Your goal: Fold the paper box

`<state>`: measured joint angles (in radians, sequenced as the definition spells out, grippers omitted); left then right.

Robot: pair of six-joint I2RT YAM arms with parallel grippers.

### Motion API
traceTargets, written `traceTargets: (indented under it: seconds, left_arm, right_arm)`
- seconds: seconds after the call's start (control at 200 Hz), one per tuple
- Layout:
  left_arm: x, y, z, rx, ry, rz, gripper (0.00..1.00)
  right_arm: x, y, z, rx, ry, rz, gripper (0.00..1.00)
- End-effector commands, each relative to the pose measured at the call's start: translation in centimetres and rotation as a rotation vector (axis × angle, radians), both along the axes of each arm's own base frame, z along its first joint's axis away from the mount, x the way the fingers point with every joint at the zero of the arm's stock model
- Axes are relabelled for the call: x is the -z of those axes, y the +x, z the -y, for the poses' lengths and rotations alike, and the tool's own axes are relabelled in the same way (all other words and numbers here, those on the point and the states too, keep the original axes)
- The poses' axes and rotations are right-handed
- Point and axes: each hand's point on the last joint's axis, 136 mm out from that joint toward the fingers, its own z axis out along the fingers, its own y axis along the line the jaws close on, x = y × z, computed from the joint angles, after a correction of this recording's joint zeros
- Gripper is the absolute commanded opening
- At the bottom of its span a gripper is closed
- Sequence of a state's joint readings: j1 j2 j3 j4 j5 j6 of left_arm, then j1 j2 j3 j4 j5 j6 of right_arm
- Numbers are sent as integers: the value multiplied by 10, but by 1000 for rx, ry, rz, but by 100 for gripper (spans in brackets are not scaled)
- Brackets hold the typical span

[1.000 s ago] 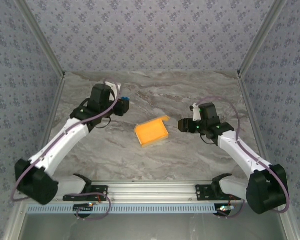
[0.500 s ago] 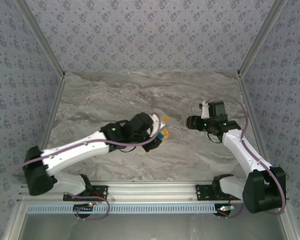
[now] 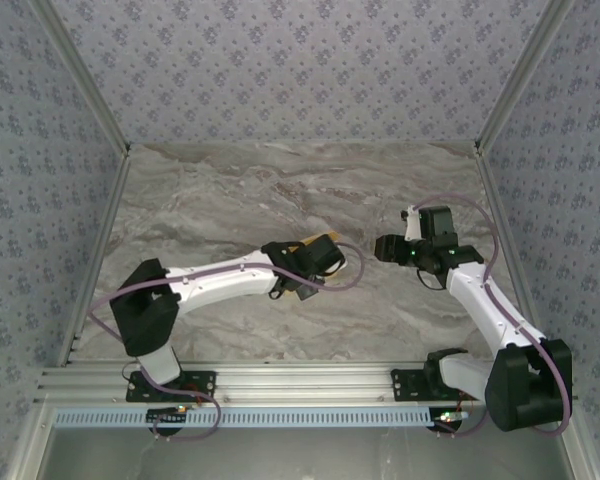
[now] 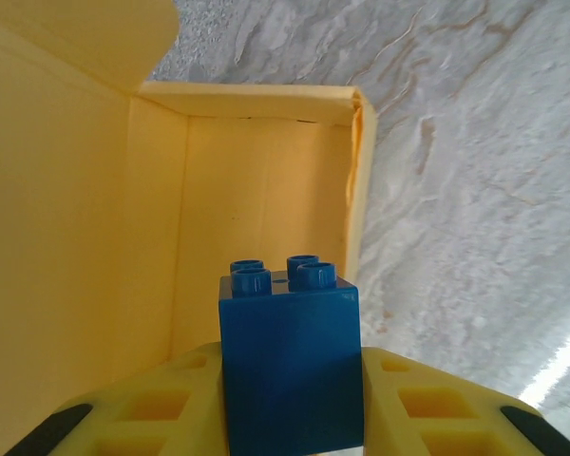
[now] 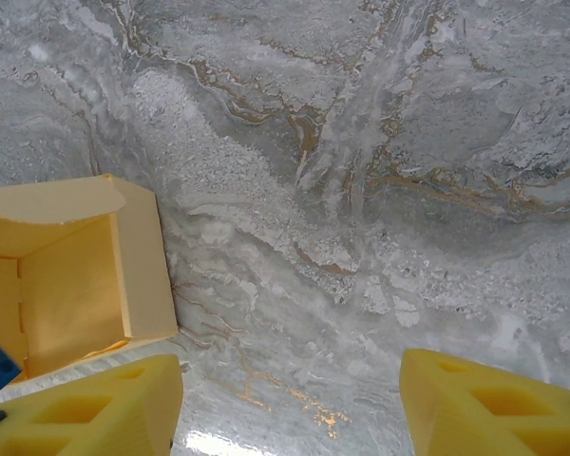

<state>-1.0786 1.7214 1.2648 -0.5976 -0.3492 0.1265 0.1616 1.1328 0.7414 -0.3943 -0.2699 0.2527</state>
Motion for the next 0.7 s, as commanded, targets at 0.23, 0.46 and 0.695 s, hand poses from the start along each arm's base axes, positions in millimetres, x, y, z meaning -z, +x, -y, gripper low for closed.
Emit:
traceTargets:
  seconds: [0.23,0.46,0.695]
  left_arm:
    - [19,37,2,-18,70,55,34]
    - [26,41,5,-32,33,25,40]
    - [27,41,5,-36,28,23,44]
  right_arm:
    - [5,-5,2,-10,-5,-16,64]
    - [6,-7,2,-9,-4,-20,64]
    - [6,-8,2,-8,0,-22,64]
